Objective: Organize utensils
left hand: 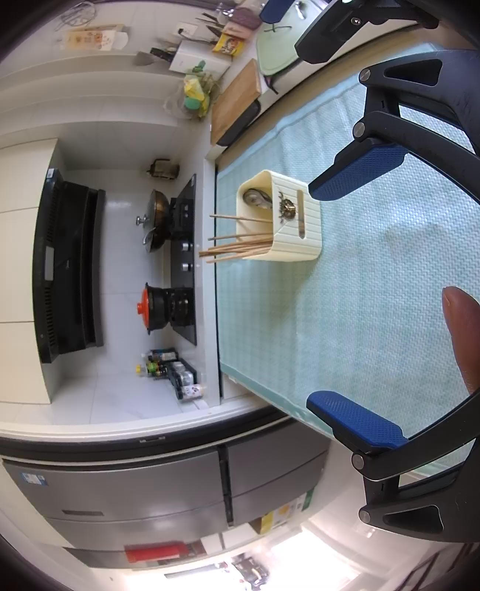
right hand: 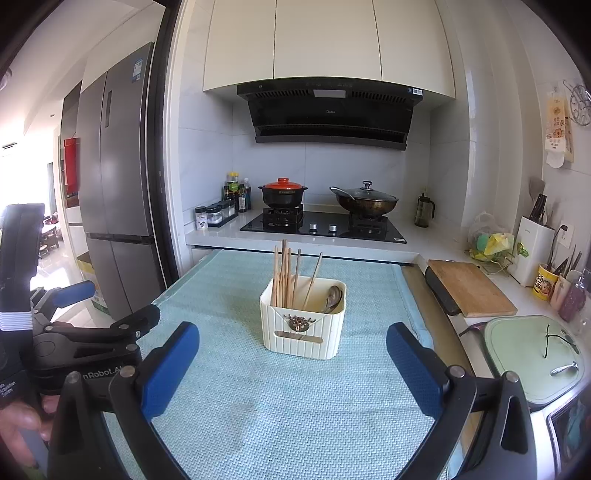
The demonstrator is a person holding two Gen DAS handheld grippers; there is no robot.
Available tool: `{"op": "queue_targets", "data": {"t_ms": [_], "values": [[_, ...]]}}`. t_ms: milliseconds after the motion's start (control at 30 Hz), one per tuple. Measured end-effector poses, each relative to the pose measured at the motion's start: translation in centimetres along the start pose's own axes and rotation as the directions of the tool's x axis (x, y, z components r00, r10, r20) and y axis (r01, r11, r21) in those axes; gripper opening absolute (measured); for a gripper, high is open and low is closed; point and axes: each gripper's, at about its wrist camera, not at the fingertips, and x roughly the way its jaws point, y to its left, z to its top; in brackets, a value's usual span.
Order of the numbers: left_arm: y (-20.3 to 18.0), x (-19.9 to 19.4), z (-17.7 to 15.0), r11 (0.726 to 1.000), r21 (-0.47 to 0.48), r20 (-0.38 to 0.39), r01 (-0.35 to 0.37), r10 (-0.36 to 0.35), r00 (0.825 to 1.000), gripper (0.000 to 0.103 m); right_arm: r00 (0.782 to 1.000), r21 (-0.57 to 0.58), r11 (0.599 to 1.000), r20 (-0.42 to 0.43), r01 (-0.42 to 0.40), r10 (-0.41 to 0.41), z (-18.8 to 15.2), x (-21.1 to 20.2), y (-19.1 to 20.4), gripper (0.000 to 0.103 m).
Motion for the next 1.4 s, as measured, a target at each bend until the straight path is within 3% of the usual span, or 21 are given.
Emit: {"op": "queue_targets", "data": {"t_ms": [1400], "values": [[-0.13,0.0,-0.03,1.0,0.003,-0.006,0.005,-0.005,1.0,0.103,1.0,-0.009,1.0,0.007,-0.008,0.008,-0.21,-0.16,0.11,0.103]]}}
